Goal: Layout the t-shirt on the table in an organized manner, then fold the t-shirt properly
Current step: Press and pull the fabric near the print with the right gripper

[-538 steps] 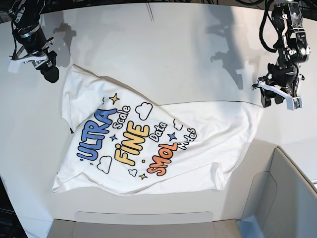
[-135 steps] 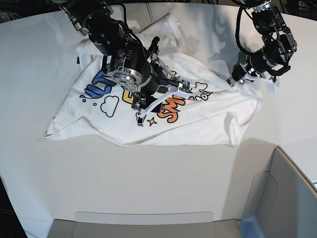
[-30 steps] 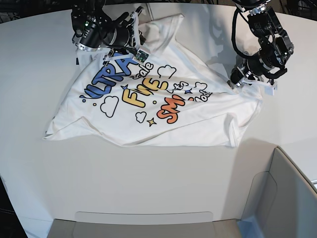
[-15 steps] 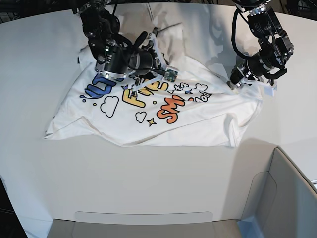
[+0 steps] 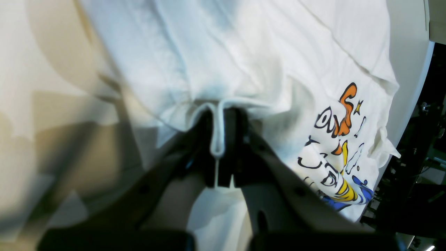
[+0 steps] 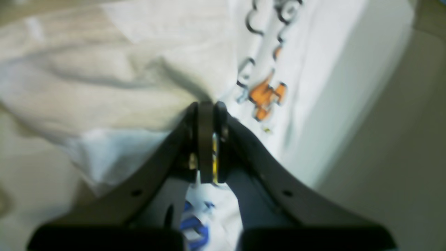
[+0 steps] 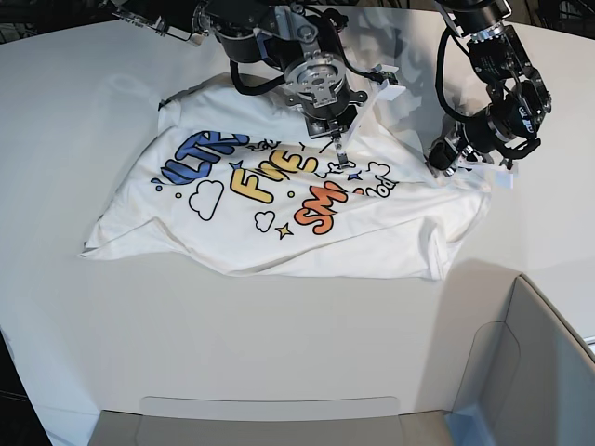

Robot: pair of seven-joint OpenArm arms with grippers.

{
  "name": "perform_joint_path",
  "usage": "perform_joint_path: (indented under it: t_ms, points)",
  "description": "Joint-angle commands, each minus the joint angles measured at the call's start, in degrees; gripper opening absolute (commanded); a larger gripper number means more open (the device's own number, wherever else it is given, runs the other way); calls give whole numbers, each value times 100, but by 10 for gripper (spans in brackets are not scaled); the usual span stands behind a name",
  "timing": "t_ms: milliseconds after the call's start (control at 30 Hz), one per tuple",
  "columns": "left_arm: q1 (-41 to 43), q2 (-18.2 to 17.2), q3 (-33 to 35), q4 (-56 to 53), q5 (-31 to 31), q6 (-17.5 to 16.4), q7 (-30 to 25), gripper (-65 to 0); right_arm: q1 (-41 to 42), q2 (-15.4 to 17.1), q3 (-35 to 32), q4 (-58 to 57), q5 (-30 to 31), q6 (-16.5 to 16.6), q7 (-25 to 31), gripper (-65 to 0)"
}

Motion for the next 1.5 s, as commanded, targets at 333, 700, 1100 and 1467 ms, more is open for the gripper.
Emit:
perform_joint_path:
  t_ms: [333,700,1100,1467]
  points:
    - [-11,21,29,-112,686,159,188,-650,-651,435,-262,367,-1779,67,-43,-650]
    - [-29,21,29,-112,704,159,188,-650,-686,-180,1110,112,-1796,67,-43,-650]
    - [-29,21,29,-112,686,159,188,-650,-1002,-92,1110,323,-2095,67,-43,-650]
    - [-38,21,29,-112,686,159,267,-650,-1029,-154,1145,323,-2236,67,-43,-650]
